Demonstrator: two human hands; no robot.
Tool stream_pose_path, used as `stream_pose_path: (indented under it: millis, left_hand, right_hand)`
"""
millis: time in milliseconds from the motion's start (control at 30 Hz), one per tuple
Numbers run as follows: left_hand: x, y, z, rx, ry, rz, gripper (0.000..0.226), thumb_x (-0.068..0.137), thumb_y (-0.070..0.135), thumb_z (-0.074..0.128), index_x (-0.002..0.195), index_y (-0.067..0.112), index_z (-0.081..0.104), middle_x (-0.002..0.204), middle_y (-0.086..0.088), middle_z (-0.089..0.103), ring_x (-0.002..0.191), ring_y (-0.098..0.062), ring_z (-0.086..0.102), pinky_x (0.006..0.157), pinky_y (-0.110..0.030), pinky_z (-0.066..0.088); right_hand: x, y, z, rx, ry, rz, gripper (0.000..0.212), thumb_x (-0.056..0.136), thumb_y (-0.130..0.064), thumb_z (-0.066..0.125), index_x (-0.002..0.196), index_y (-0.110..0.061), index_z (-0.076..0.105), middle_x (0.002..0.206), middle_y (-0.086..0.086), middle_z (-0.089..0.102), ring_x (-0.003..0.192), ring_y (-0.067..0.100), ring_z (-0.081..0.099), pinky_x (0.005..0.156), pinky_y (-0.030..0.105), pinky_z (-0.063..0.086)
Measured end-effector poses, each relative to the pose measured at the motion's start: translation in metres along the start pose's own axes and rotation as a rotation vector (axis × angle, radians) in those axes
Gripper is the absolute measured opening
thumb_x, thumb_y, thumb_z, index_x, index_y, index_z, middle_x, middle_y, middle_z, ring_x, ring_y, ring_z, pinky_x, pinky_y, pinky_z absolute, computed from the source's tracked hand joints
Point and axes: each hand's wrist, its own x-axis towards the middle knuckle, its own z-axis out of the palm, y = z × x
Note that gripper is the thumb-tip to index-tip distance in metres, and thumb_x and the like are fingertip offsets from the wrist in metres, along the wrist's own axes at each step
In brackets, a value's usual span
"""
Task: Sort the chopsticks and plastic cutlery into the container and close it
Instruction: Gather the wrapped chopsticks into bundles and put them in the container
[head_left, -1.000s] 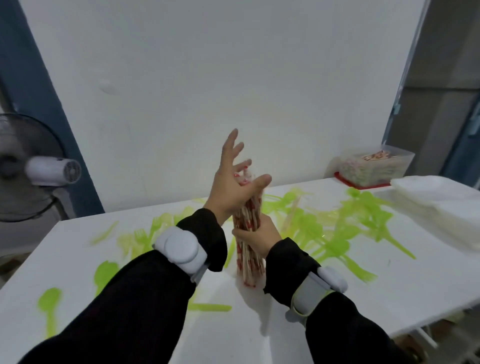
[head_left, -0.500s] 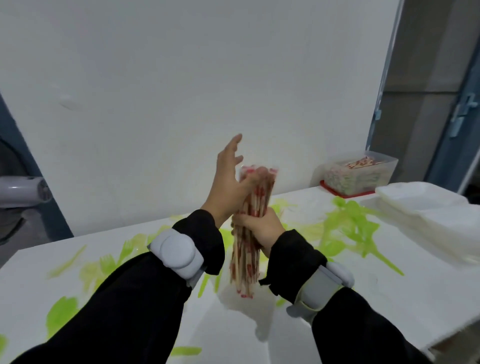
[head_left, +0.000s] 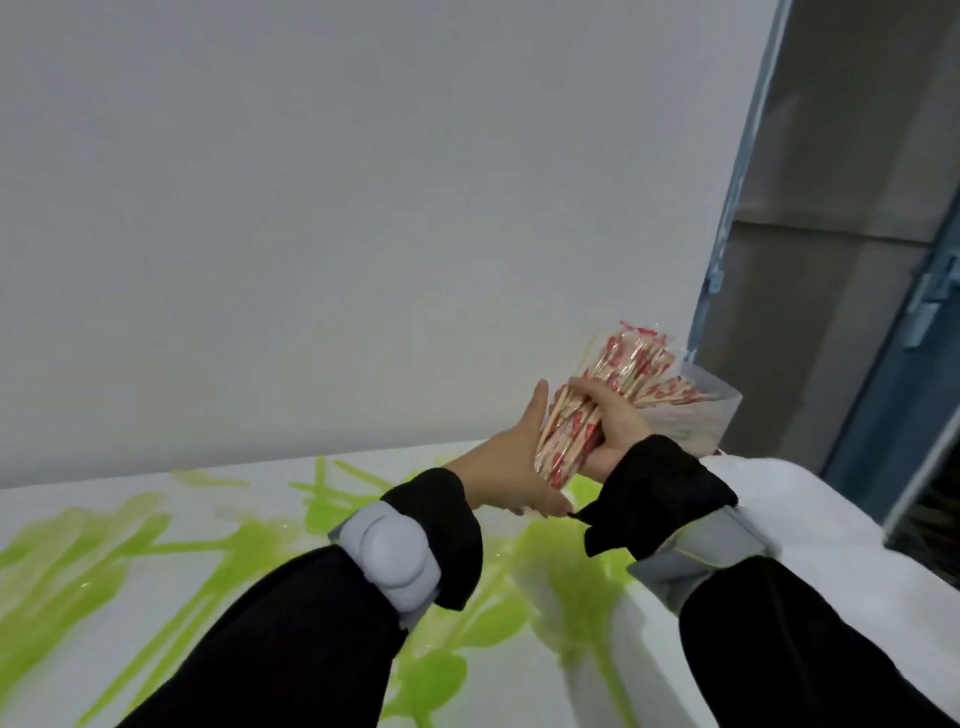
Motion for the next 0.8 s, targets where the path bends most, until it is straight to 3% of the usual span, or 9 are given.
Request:
stream_pose_path:
  millis: [67, 133, 200, 267, 333, 433, 567, 633, 800]
  left_hand:
    - [0.017, 0.013, 0.012, -0.036, 0.001, -0.039, 0.126, 0.076, 0.003, 0.072, 0.14, 0.042, -0.029, 0.099, -0.009, 0.064, 0.063, -0.02, 0.063, 0.058, -0.031, 0.053]
    - [0.032, 0.028, 0.026, -0.074, 0.014, -0.076, 0.118, 0.075, 0.001, 0.067, 0.144, 0.043, -0.02, 0.088, -0.01, 0.065, 0.056, -0.019, 0.062, 0.051, -0.027, 0.05]
    - [0.039, 0.032, 0.028, -0.101, 0.048, -0.108, 0.095, 0.074, -0.001, 0.062, 0.143, 0.037, 0.01, 0.081, -0.011, 0.06, 0.05, -0.019, 0.058, 0.044, -0.022, 0.042]
    - [0.046, 0.042, 0.032, -0.073, 0.066, -0.11, 0.053, 0.073, -0.003, 0.057, 0.118, 0.018, 0.04, 0.069, -0.009, 0.053, 0.044, -0.018, 0.051, 0.041, -0.018, 0.033]
    - [0.055, 0.05, 0.026, 0.007, 0.08, -0.114, 0.024, 0.073, -0.005, 0.055, 0.084, 0.014, 0.046, 0.056, -0.005, 0.047, 0.041, -0.016, 0.045, 0.043, -0.017, 0.027]
    - [0.071, 0.057, 0.016, 0.179, 0.116, -0.14, 0.019, 0.071, -0.003, 0.054, 0.073, 0.015, 0.046, 0.053, -0.003, 0.048, 0.043, -0.019, 0.043, 0.043, -0.016, 0.027]
    - [0.099, 0.062, 0.001, 0.465, 0.178, -0.183, 0.025, 0.071, 0.002, 0.058, 0.09, 0.015, 0.048, 0.074, -0.005, 0.055, 0.062, -0.024, 0.052, 0.053, -0.023, 0.042]
    - [0.126, 0.071, 0.0, 0.585, 0.187, -0.201, 0.032, 0.072, 0.003, 0.06, 0.099, 0.015, 0.049, 0.075, -0.001, 0.052, 0.066, -0.022, 0.05, 0.055, -0.021, 0.039]
    - [0.188, 0.092, 0.006, 0.687, 0.061, -0.254, 0.029, 0.074, 0.0, 0.057, 0.102, 0.008, 0.054, 0.066, 0.002, 0.05, 0.05, -0.01, 0.043, 0.047, -0.014, 0.036]
  right_hand:
    - [0.004, -0.012, -0.015, 0.021, -0.022, 0.046, 0.023, 0.088, -0.015, 0.058, 0.066, -0.01, 0.057, 0.051, 0.004, 0.061, 0.044, 0.017, 0.06, 0.052, 0.023, 0.053]
    - [0.004, -0.024, -0.031, 0.022, -0.041, 0.077, 0.021, 0.088, -0.014, 0.058, 0.068, -0.008, 0.056, 0.053, 0.006, 0.062, 0.046, 0.019, 0.062, 0.054, 0.025, 0.055]
    - [0.003, -0.029, -0.033, -0.007, -0.055, 0.105, 0.018, 0.089, -0.014, 0.057, 0.073, -0.006, 0.057, 0.062, 0.009, 0.063, 0.057, 0.021, 0.063, 0.065, 0.031, 0.053]
    - [0.0, -0.039, -0.043, -0.03, -0.041, 0.102, 0.015, 0.089, -0.016, 0.059, 0.078, -0.005, 0.059, 0.077, 0.01, 0.061, 0.072, 0.022, 0.059, 0.072, 0.035, 0.048]
    - [0.002, -0.046, -0.057, -0.173, -0.042, 0.083, 0.015, 0.086, -0.024, 0.064, 0.083, -0.009, 0.059, 0.083, 0.008, 0.059, 0.075, 0.021, 0.054, 0.07, 0.031, 0.044]
    - [0.004, -0.06, -0.083, -0.388, -0.037, 0.077, 0.026, 0.083, -0.03, 0.067, 0.097, -0.011, 0.058, 0.085, 0.008, 0.055, 0.073, 0.022, 0.051, 0.066, 0.031, 0.045]
    - [0.011, -0.097, -0.108, -0.561, 0.08, -0.083, 0.009, 0.088, -0.017, 0.062, 0.081, -0.013, 0.059, 0.076, 0.005, 0.056, 0.062, 0.017, 0.052, 0.05, 0.025, 0.045]
    - [0.025, -0.126, -0.128, -0.736, 0.16, -0.229, 0.007, 0.088, -0.015, 0.062, 0.092, -0.01, 0.064, 0.089, 0.007, 0.062, 0.07, 0.016, 0.054, 0.059, 0.025, 0.044]
    - [0.064, -0.165, -0.162, -1.087, 0.118, -0.424, 0.036, 0.089, -0.006, 0.058, 0.125, -0.002, 0.055, 0.12, 0.009, 0.059, 0.102, 0.019, 0.056, 0.088, 0.027, 0.043]
